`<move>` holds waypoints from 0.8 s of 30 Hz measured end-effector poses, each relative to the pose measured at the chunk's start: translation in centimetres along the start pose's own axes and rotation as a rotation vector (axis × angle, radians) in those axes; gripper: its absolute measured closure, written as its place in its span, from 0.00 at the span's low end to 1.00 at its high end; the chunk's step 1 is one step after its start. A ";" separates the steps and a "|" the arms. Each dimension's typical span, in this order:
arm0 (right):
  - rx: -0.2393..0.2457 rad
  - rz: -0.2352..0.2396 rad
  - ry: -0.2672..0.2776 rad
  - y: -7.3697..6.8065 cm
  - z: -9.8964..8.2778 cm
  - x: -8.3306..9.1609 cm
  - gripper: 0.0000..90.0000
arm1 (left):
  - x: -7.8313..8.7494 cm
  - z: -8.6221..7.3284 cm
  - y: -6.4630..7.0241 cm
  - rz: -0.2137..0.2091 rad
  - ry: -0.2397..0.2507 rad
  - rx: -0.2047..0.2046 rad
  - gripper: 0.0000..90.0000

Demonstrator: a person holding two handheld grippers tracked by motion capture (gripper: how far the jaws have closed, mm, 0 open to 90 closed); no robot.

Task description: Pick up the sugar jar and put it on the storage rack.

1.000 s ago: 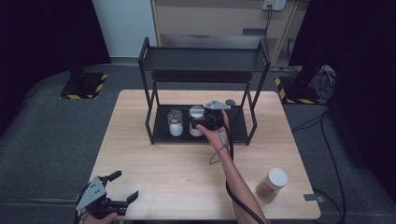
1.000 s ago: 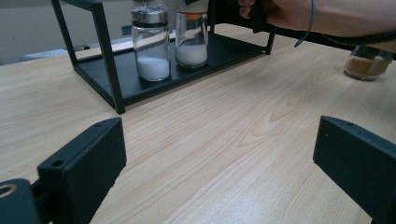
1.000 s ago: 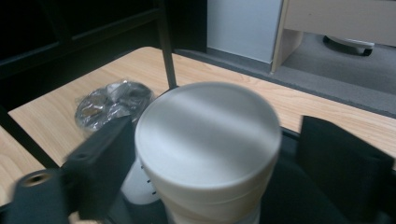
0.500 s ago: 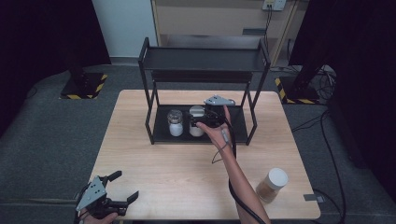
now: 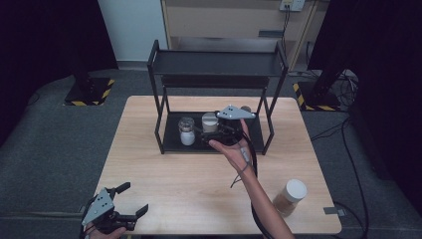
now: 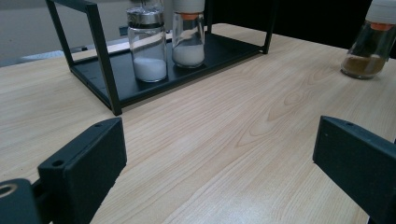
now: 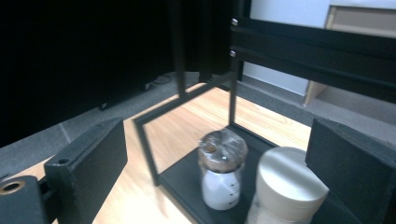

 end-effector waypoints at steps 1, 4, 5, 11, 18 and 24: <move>0.005 0.010 -0.002 -0.2 0.3 0.3 0.07 | 0.0 0.0 0.0 0.000 0.000 -0.001 0.02; 0.000 0.030 0.002 -0.8 0.8 1.4 0.06 | 0.0 0.0 0.0 0.001 0.001 -0.002 0.02; -0.003 0.035 0.006 -1.0 0.8 1.8 0.06 | 0.0 0.0 0.0 0.000 0.002 -0.001 0.02; -0.003 0.061 0.044 -2.4 0.9 4.6 0.06 | 0.0 0.0 0.0 -0.002 0.002 -0.003 0.02; 0.031 0.068 0.079 -3.9 0.8 7.9 0.06 | 0.1 0.0 0.0 -0.003 0.003 0.000 0.02; 0.063 0.036 0.111 -5.0 0.0 11.0 0.06 | 0.1 0.0 0.0 -0.003 0.003 -0.001 0.02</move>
Point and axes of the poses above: each handheld gripper's, and its own axes: x roughly backward along the jaws, z roughly out of its top, y roughly to its right, the point moved 4 cm from there along -x, roughly forward along the jaws, and after that the axes turned 5 degrees about y, right-handed, at the moved point
